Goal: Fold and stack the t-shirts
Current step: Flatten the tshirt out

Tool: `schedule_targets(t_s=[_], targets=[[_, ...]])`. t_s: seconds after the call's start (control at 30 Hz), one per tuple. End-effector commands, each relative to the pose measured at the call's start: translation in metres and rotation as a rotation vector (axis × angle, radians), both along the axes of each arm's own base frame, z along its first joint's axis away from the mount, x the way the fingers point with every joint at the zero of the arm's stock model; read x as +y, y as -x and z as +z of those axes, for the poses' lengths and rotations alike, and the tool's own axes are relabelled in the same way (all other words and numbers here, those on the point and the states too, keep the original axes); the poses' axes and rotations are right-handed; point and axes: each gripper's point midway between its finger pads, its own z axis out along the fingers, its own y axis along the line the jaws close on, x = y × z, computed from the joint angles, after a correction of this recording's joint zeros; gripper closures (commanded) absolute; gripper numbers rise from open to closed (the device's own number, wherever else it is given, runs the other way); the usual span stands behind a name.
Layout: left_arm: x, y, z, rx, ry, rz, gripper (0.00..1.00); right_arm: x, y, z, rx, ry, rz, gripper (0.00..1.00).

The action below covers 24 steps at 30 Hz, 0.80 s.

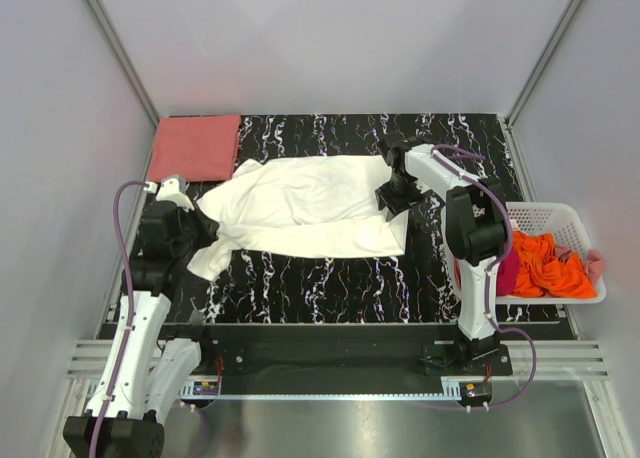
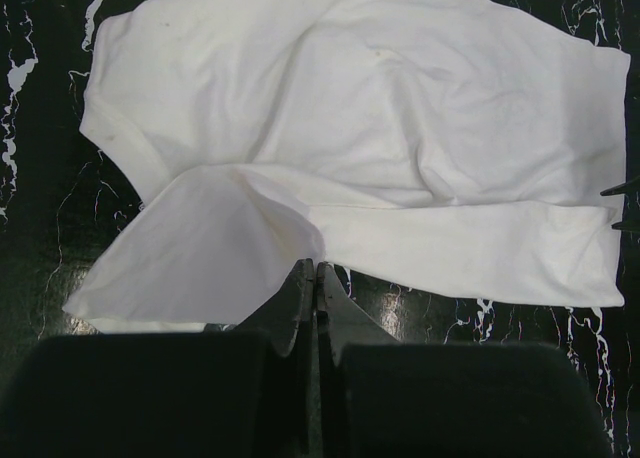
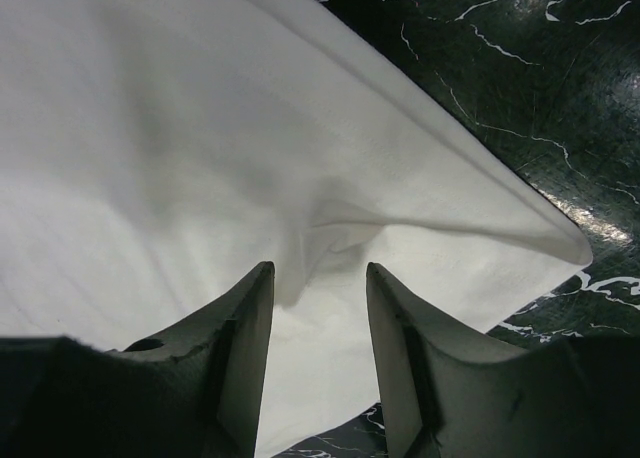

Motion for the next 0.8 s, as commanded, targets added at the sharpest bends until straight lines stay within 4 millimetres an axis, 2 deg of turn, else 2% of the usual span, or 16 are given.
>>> schedule_targets(t_s=[0.0,0.27,0.33,0.37,0.4,0.5,0.53,0.6,0.63,0.67,0.7,0.73,0.77], targets=[[-0.003,-0.008,0.021,-0.080,0.008,-0.020,1.00,-0.001,0.006,-0.003,0.026,0.010,-0.035,0.51],[-0.003,-0.007,0.020,-0.084,0.014,-0.017,1.00,0.001,0.012,-0.014,0.063,0.001,-0.032,0.52],[-0.003,-0.007,0.020,-0.084,0.012,-0.016,1.00,0.001,0.013,-0.014,0.063,0.001,-0.032,0.63],[-0.003,-0.008,0.021,-0.086,0.009,-0.014,1.00,0.000,0.012,-0.015,0.056,0.010,-0.026,0.74],[-0.002,-0.008,0.020,-0.084,0.006,-0.012,1.00,-0.002,0.011,-0.013,0.045,0.016,-0.023,0.80],[0.000,-0.009,0.024,-0.092,0.003,-0.002,1.00,-0.010,0.002,0.003,-0.031,0.050,0.045,1.00],[0.002,-0.011,0.026,-0.096,0.001,0.009,1.00,-0.013,-0.003,0.020,-0.080,0.057,0.063,1.00],[0.004,-0.017,0.049,-0.140,0.013,0.036,1.00,-0.023,-0.010,0.044,-0.153,0.113,0.145,1.00],[0.006,-0.020,0.060,-0.162,0.018,0.053,1.00,-0.024,-0.018,0.076,-0.243,0.116,0.170,1.00],[0.006,-0.027,0.091,-0.225,0.034,0.061,1.00,-0.032,-0.023,0.097,-0.299,0.161,0.231,1.00],[0.005,-0.032,0.108,-0.255,0.040,0.063,1.00,-0.033,-0.030,0.142,-0.413,0.166,0.251,1.00],[0.007,-0.036,0.127,-0.293,0.042,0.072,1.00,-0.038,-0.034,0.167,-0.475,0.185,0.275,1.00],[0.007,-0.043,0.167,-0.363,0.038,0.069,1.00,-0.044,-0.035,0.192,-0.530,0.234,0.341,1.00]])
